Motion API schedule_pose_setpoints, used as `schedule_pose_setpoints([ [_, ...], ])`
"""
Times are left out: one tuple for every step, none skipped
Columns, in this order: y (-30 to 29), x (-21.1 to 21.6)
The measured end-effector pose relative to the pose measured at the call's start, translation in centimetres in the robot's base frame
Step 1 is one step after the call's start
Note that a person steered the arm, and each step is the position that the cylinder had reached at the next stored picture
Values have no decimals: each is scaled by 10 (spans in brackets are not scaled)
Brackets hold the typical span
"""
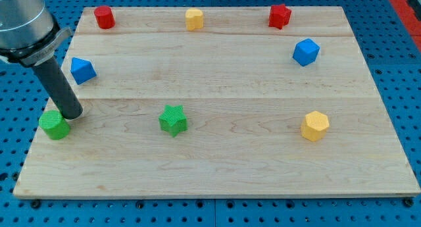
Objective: Put your arm vertically above the blue cube
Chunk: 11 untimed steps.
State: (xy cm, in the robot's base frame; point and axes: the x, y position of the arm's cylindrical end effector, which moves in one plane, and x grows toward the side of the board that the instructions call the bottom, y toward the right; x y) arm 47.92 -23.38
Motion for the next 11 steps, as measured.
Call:
schedule_pose_setpoints([
  [0,0],
  [6,-1],
  [21,-13],
  [36,-22],
  [38,-30],
  [38,-30],
  [38,-30],
  [61,-66],
  [133,-110],
  [235,-157],
  [345,-180],
])
